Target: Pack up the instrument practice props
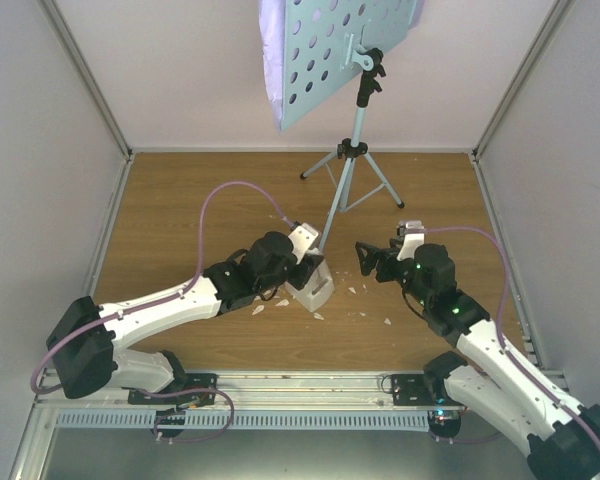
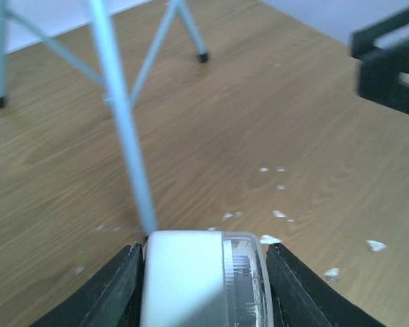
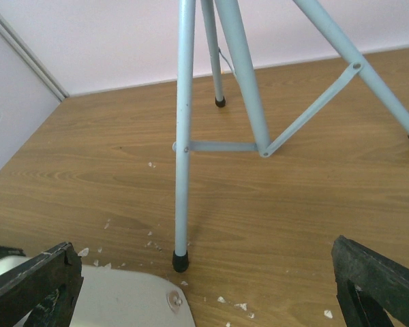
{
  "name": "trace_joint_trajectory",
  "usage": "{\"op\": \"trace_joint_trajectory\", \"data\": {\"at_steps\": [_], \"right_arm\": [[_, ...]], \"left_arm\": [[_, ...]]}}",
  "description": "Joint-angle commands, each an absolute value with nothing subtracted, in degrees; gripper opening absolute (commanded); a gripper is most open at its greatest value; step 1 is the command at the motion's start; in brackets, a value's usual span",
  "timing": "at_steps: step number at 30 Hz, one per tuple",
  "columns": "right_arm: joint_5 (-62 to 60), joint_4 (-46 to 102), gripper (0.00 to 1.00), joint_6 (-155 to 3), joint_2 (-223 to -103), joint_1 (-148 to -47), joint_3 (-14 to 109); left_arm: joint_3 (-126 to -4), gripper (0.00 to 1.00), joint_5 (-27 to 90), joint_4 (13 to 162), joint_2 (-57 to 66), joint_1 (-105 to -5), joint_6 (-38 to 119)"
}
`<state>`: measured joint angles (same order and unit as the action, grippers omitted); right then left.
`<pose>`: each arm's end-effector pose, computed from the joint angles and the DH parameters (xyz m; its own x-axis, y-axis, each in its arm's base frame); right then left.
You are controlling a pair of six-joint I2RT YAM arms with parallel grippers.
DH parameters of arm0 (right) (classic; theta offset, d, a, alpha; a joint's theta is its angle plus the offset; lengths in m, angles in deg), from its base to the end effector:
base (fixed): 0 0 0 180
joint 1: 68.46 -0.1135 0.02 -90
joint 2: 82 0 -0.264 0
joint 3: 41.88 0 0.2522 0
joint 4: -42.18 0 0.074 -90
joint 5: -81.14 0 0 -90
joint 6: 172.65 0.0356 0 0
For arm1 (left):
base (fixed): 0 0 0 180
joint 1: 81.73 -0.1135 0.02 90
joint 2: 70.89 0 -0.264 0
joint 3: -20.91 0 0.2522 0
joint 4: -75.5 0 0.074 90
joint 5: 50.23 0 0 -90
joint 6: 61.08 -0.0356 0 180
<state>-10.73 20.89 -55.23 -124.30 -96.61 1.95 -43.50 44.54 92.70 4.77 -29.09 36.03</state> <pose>0.1592 0.0839 0.2609 -0.4693 0.2709 -0.8405 -0.2572 0.8686 0.4236 0.1833 -0.2352 0.2679 -0.3794 0.2937 -0.8774 0.7062 0.7046 -0.0695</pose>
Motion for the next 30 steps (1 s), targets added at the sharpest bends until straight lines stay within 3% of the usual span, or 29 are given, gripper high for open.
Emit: {"op": "trace_joint_trajectory", "data": {"at_steps": [1, 8, 13, 19, 24, 28, 30], "right_arm": [[-3.9, 25.0, 1.00, -54.1, -127.6, -96.2, 0.2], [-12.8, 31.4, 0.99, -54.2, -128.4, -107.7, -4.4], [-22.8, 37.2, 1.00, -52.4, -135.7, -118.7, -5.4], [-29.3, 41.1, 1.00, -50.3, -144.4, -125.2, -4.4], [-33.7, 44.5, 1.00, -48.3, -149.9, -129.5, -4.5], [-32.6, 47.5, 1.00, -46.8, -153.7, -129.9, -4.1], [-31.5, 49.3, 1.00, -46.3, -155.7, -129.9, -3.8]], "left_arm": [[-44.0, 0.24, 59.9, 94.3, 1.4, -29.4, 42.6], [-48.3, 0.21, 70.2, 98.4, 4.7, -29.8, 49.8], [-48.8, 0.22, 74.2, 96.7, 7.4, -29.9, 56.8], [-49.2, 0.25, 77.7, 96.8, 8.5, -29.3, 60.8], [-49.5, 0.50, 73.5, 97.0, 8.4, -29.2, 59.5], [-48.8, 0.82, 68.1, 96.7, 6.6, -29.2, 57.1], [-48.0, 0.92, 66.2, 95.9, 4.6, -29.3, 55.4]]}}
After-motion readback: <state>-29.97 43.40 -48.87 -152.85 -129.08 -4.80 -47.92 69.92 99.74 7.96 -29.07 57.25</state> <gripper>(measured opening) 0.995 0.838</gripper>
